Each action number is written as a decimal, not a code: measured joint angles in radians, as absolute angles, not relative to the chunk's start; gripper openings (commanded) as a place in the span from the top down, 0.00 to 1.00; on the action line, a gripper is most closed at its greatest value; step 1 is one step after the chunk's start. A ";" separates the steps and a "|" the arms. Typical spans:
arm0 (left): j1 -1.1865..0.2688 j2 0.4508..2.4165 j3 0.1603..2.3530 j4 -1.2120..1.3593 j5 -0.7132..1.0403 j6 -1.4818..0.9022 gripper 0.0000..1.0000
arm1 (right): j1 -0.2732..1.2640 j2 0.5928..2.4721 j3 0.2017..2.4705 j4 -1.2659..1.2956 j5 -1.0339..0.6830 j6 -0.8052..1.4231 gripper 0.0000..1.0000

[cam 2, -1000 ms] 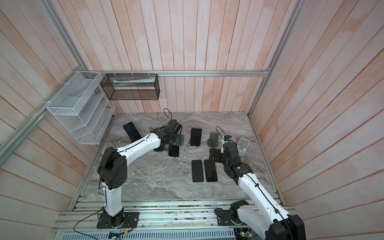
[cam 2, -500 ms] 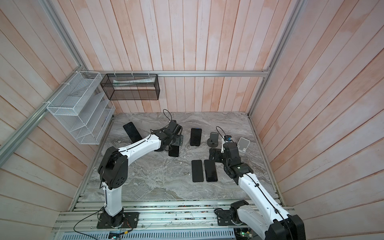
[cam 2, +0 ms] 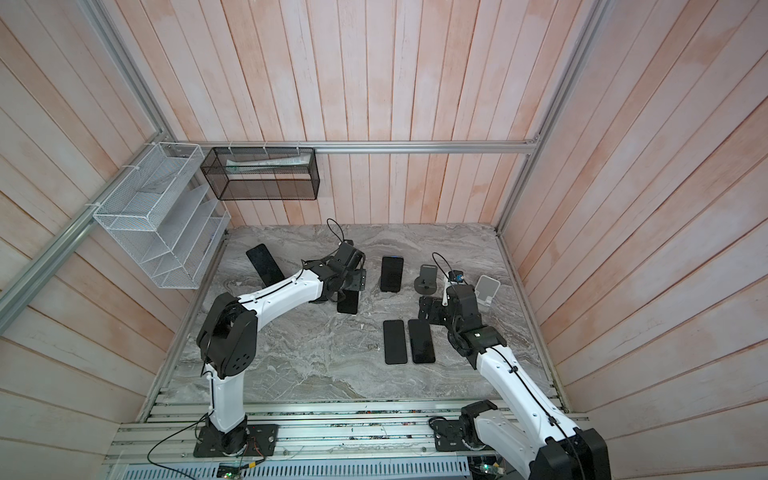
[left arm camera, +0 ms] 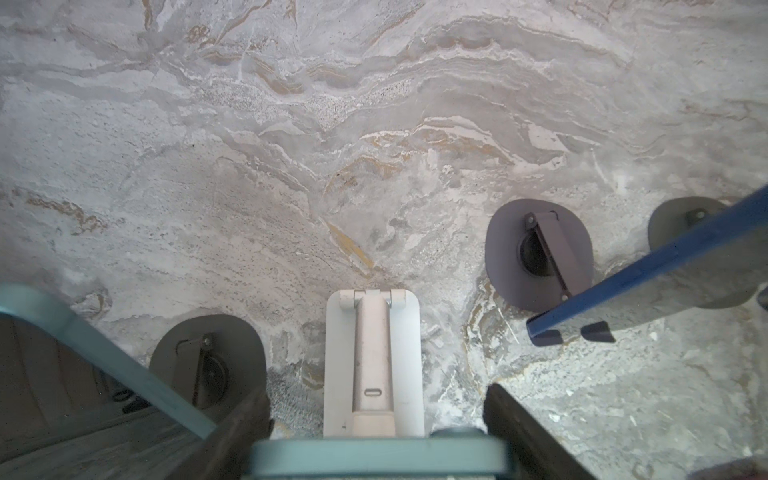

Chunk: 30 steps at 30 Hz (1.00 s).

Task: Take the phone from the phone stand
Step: 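Lower the left gripper onto the teal-edged phone on the white stand and close, then lift the teal-edged phone off the white stand and carry it toward the flat phones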

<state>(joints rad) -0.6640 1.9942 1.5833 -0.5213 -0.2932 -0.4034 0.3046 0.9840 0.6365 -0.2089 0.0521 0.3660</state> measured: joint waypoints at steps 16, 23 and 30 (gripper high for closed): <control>-0.667 1.964 1.553 -0.510 -0.293 -0.387 0.33 | 0.278 0.999 0.636 -0.200 0.043 0.366 0.04; -0.687 1.896 1.553 -0.527 -0.297 -0.373 0.34 | 0.267 0.999 0.636 -0.193 0.023 0.365 0.04; -0.743 1.820 1.554 -0.577 -0.341 -0.376 0.36 | 0.263 0.998 0.636 -0.182 0.016 0.366 0.05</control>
